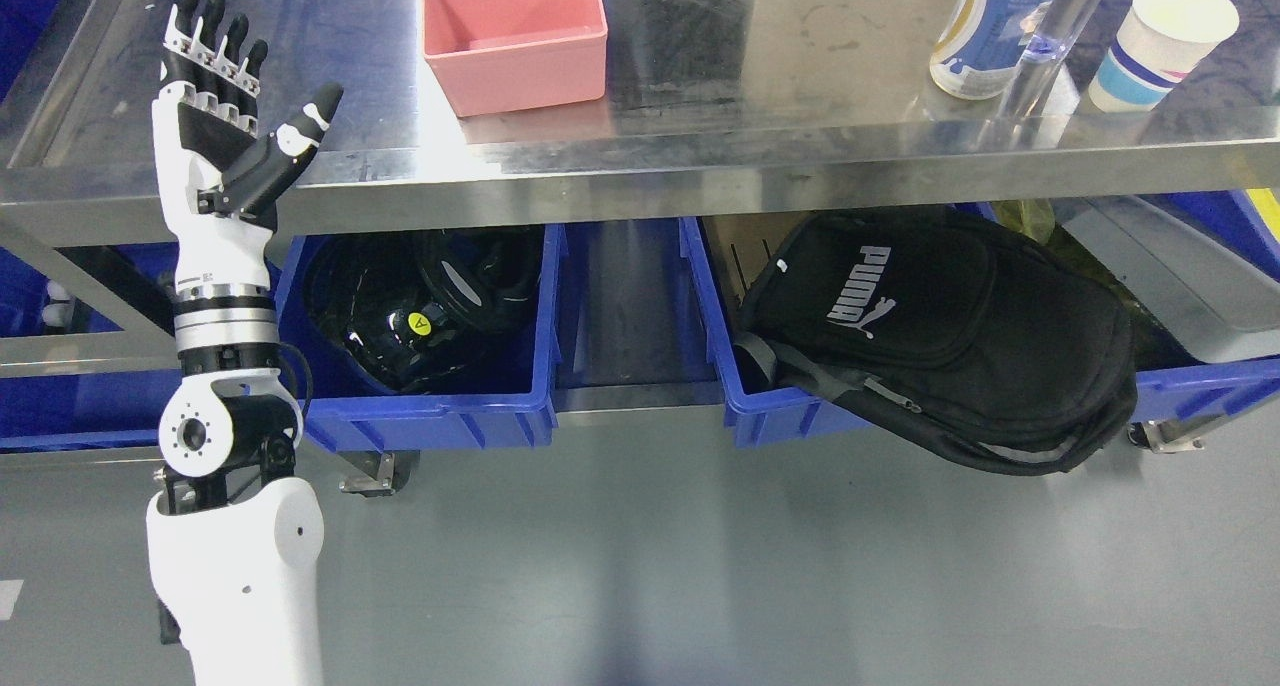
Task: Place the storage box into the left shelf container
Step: 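Raise the left hand and reach toward the pink box on the table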
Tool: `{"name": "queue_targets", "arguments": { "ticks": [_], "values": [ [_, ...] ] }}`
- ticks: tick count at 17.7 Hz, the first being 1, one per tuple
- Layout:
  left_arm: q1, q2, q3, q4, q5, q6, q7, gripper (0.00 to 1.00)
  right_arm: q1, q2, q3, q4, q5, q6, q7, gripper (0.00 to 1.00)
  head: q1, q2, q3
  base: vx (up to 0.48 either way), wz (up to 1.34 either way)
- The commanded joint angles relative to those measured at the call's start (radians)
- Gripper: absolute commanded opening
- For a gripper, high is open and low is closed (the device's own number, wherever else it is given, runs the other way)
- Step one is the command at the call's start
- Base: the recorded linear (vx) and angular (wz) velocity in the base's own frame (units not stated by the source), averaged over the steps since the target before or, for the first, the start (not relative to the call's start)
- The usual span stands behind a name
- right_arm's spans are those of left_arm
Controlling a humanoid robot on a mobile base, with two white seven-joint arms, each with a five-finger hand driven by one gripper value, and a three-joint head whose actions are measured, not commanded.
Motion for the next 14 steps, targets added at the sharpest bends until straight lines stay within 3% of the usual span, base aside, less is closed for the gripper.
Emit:
{"name": "queue_targets", "arguments": {
  "ticks": [1, 5, 6, 8, 11, 14],
  "values": [
    [-0.007, 0.018, 0.017, 0.000, 0.000, 0.002, -0.029, 1.00, -0.008, -0.017, -0.003, -0.017, -0.002, 0.001, 0.006, 1.00, 0.0000, 0.000, 0.000, 0.000, 0.00],
    [-0.111, 0.072, 0.051, 0.004, 0.000, -0.003, -0.072, 1.00, -0.008, -0.017, -0.003, -0.017, -0.002, 0.001, 0.006, 1.00, 0.0000, 0.000, 0.000, 0.000, 0.00],
    [-0.152, 0.121, 0.059, 0.006, 0.000, -0.003, -0.098, 1.00, -0.008, -0.017, -0.003, -0.017, -0.002, 0.001, 0.006, 1.00, 0.0000, 0.000, 0.000, 0.000, 0.00],
    [-0.200, 0.250, 0.045, 0.038, 0.000, 0.000, -0.272, 1.00, -0.008, -0.017, -0.003, -0.017, -0.002, 0.001, 0.005, 1.00, 0.0000, 0.000, 0.000, 0.000, 0.00],
    [-0.252, 0.328, -0.030, 0.138, -0.037, 0.003, -0.561, 1.00, -0.008, -0.017, -0.003, -0.017, -0.002, 0.001, 0.006, 1.00, 0.0000, 0.000, 0.000, 0.000, 0.00],
    [-0.269, 0.362, -0.124, 0.195, -0.236, 0.003, -0.614, 1.00, -0.008, -0.017, -0.003, -0.017, -0.002, 0.001, 0.006, 1.00, 0.0000, 0.000, 0.000, 0.000, 0.00]
  ]
}}
